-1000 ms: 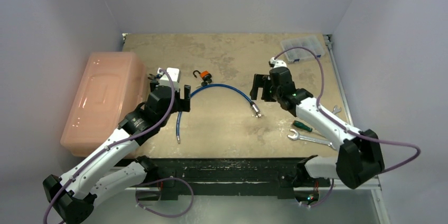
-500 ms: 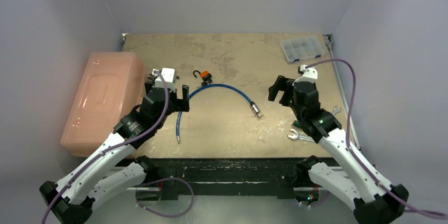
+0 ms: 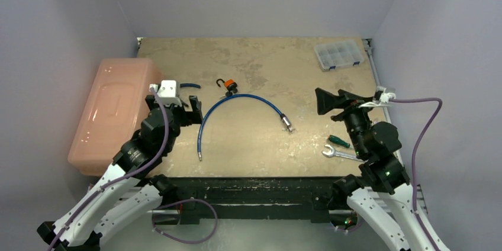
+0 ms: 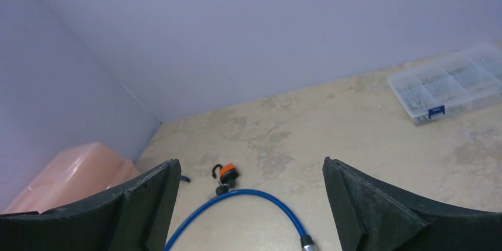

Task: Unlock with the key

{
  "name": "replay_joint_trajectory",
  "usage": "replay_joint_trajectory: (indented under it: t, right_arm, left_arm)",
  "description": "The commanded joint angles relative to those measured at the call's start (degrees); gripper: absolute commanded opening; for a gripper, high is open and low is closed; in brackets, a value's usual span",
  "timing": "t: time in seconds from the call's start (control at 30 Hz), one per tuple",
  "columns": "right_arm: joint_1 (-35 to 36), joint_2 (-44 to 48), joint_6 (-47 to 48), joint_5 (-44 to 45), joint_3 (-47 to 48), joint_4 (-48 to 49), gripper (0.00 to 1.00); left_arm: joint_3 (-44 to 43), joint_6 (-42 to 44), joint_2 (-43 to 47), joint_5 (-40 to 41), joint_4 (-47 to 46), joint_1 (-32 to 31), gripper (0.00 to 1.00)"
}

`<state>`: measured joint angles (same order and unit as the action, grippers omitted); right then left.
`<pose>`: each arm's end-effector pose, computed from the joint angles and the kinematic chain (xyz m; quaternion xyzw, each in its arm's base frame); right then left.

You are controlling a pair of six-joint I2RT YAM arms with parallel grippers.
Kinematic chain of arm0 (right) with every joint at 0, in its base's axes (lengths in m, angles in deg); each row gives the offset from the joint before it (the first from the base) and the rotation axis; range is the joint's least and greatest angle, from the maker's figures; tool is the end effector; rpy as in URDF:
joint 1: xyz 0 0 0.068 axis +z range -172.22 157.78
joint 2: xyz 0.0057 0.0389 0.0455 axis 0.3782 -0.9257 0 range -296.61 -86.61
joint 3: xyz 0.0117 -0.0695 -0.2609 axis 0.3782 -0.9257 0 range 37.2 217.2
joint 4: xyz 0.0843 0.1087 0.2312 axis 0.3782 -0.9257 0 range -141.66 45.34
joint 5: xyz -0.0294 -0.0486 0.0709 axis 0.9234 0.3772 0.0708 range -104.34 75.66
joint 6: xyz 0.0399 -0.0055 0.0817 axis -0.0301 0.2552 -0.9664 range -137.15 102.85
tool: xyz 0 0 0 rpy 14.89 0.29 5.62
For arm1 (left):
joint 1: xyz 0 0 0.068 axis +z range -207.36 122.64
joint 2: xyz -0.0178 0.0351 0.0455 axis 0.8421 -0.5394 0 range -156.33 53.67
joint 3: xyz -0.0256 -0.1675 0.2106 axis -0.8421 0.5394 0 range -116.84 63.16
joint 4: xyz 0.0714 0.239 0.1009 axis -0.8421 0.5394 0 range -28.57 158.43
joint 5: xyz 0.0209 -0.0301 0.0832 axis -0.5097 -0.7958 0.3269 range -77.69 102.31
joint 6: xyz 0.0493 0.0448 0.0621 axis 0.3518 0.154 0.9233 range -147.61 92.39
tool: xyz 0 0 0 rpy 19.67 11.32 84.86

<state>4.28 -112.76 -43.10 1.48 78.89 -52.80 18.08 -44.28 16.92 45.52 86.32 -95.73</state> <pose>0.1570 0.0534 0.3738 0.1002 0.6542 0.2473 0.7076 0.1757 -0.0820 0.3254 -0.0232 0.7866 -0.0616 0.6140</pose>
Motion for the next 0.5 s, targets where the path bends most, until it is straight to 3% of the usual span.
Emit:
replay_joint_trajectory:
  t: [0.0,0.47]
  right_arm:
    - [-0.2,1.2,1.4,-2.0,-1.4,5.4,0.99]
    - [-0.3,2.7,1.8,-2.9,-2.4,5.8,0.99]
  left_arm:
    - [0.9,1.6,2.6,3.7,-3.3,0.2,0.99]
    - [1.2,2.2,4.1,6.0,-3.5,0.1,0.99]
